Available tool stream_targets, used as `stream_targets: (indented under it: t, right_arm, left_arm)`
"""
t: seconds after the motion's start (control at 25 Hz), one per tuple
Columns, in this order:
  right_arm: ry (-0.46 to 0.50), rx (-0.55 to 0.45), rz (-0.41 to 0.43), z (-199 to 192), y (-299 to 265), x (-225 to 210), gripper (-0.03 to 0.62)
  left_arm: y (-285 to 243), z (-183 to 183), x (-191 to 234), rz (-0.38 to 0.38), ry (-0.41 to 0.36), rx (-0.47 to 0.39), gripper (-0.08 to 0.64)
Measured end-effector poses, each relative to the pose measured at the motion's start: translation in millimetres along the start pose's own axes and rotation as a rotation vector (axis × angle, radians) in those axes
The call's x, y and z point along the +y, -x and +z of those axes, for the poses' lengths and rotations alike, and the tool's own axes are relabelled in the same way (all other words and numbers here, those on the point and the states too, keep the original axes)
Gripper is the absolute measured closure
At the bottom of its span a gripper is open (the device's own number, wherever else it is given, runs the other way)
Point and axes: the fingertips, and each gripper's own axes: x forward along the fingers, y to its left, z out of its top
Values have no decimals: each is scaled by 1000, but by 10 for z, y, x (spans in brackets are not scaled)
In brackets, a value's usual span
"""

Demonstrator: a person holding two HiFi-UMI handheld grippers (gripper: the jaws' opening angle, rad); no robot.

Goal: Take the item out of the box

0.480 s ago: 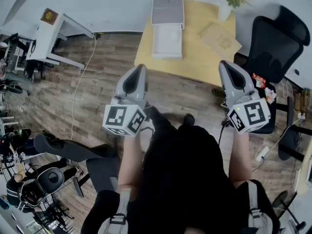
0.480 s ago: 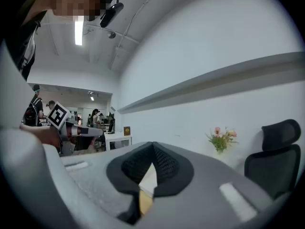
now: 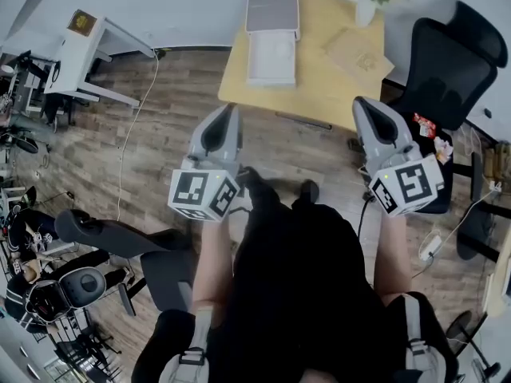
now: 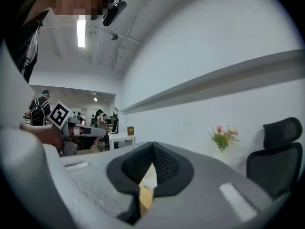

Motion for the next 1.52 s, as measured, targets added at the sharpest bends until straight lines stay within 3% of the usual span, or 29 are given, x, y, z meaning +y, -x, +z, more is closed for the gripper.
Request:
stream_targets:
  t: [0.24, 0.52, 0.8, 1.12, 1.52]
  right_arm:
    - [-113, -1, 45, -177, 119, -22, 591]
    - [-130, 41, 32, -420, -34, -51, 589]
    - [-134, 80, 23, -554, -444, -21, 589]
    - [-147, 92, -19, -447, -1034, -174, 589]
    - [-129, 124, -1, -424, -1852, -143, 589]
  left_arm:
    - [12, -148, -83, 11, 9, 31, 548]
    - [34, -334, 5, 13, 25, 84, 548]
    - [-171, -406, 356, 2, 39, 96, 548]
    - [-732, -363, 753, -93, 58, 101, 548]
    - [-1288, -317, 1176, -236, 39, 130, 548]
